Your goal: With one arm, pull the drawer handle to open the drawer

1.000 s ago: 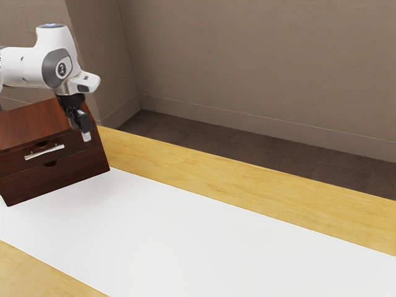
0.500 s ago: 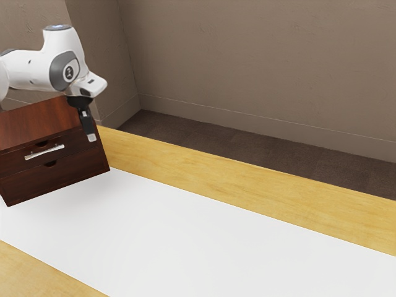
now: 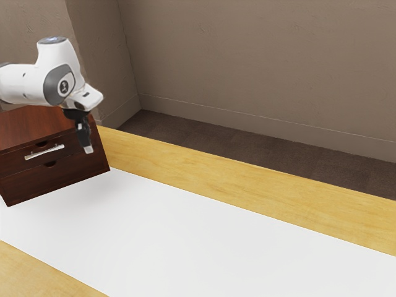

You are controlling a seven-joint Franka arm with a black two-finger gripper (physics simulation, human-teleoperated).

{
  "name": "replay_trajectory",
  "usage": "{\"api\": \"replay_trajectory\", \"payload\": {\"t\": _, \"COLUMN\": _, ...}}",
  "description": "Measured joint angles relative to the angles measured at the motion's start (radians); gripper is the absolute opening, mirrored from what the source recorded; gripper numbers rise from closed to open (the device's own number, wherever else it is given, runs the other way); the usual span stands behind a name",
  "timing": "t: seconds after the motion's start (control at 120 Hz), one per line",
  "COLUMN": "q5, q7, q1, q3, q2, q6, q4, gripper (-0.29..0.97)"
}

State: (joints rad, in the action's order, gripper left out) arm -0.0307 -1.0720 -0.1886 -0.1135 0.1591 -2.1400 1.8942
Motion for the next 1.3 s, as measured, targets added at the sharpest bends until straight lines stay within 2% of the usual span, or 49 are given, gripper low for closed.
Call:
{"api": "replay_trajectory", "payload": {"t": 0.217, "q5": -0.005, "q7": 0.015, "q1": -0.012, "q3": -0.010, "q2": -0.054, "q6": -0.046, "q4": 0.084, "gripper": 0.68}}
{"api": "replay_trajectory", "payload": {"t": 1.3, "q5": -0.008, "q7": 0.056, "q1": -0.004, "q3": -0.055, "q2": -0.119, "q6": -0.155, "q4": 0.221, "gripper": 0.68}}
